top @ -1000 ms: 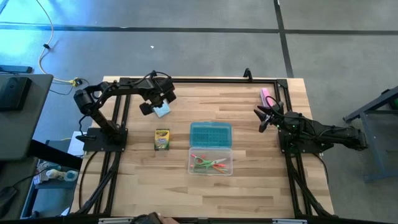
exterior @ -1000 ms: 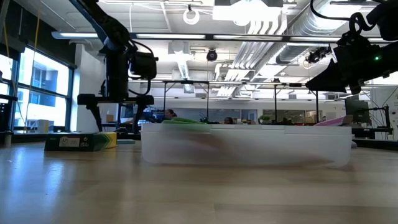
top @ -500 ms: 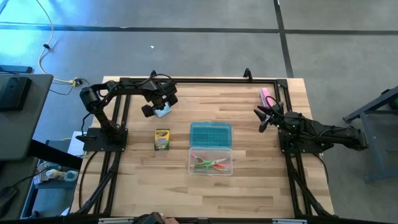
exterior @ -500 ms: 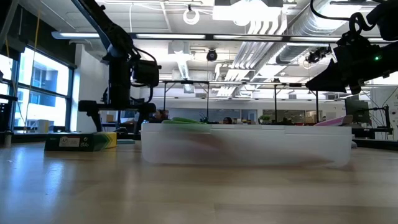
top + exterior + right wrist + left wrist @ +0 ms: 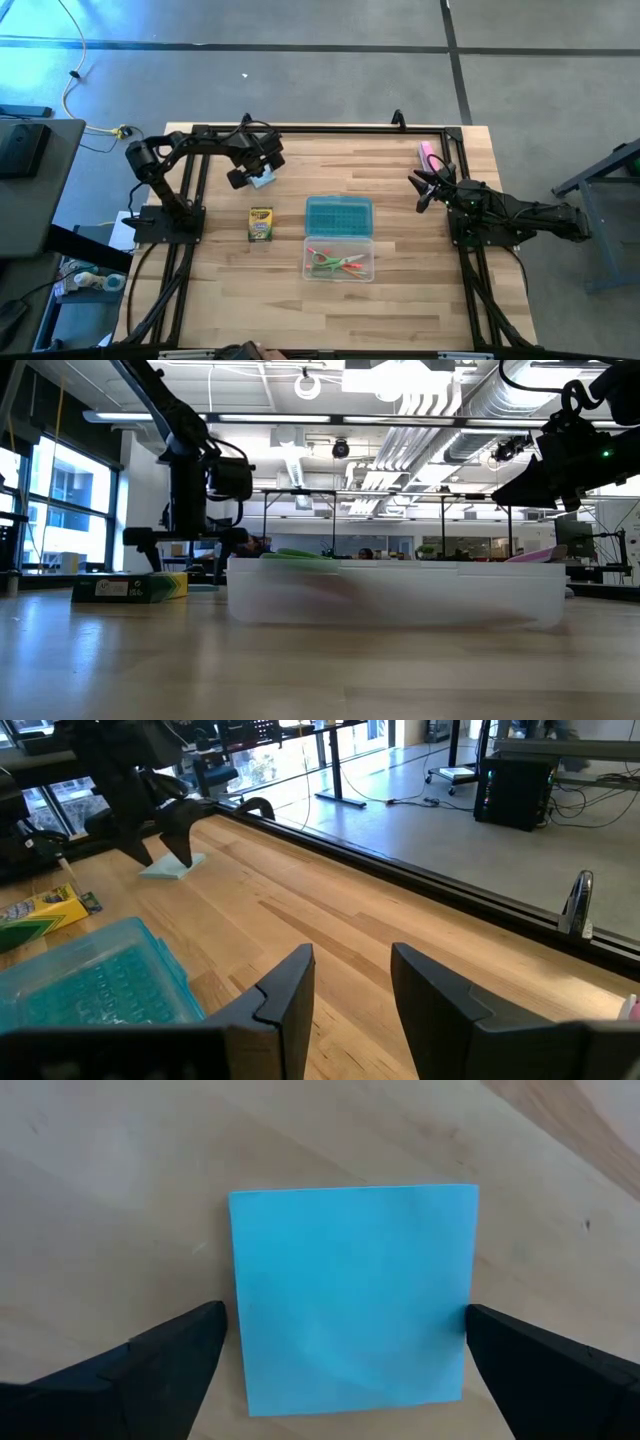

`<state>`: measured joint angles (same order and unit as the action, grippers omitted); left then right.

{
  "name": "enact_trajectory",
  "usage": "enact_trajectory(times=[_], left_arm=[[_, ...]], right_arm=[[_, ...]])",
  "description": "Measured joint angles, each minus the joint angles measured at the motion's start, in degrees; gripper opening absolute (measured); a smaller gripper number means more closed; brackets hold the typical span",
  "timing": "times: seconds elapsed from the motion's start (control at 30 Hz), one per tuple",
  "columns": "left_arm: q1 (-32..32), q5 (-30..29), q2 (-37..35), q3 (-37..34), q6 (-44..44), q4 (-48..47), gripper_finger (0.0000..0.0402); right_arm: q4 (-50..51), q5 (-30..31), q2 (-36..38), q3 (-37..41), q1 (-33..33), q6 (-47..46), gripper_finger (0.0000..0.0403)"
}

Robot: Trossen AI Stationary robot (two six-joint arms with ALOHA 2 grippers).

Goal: Pack school essentials
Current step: Put the blue sticky note into the blue supply box

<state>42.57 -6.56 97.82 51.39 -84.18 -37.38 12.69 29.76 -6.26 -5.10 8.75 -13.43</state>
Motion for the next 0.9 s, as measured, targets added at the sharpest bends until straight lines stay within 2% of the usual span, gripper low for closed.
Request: enact_trajectory(times=[0.3,0.67,0.9], left_arm=[[-1.3,-2.5,-0.1,-1.6,4.6,1.6,0.0389],[-4.1,-6.4,-0.6,-1.9,6.6,3.4,0.0316],[-7.7,-10.1,-3.1,-2.0,7.4,5.6,0.0294]], right_arm=[[0.0,0.0,0.0,0.0,0.0,0.0,0.0126],[0.0,0.0,0.0,0.0,0.0,0.0,0.0126],[0.0,0.0,0.0,0.0,0.0,0.0,0.0126]])
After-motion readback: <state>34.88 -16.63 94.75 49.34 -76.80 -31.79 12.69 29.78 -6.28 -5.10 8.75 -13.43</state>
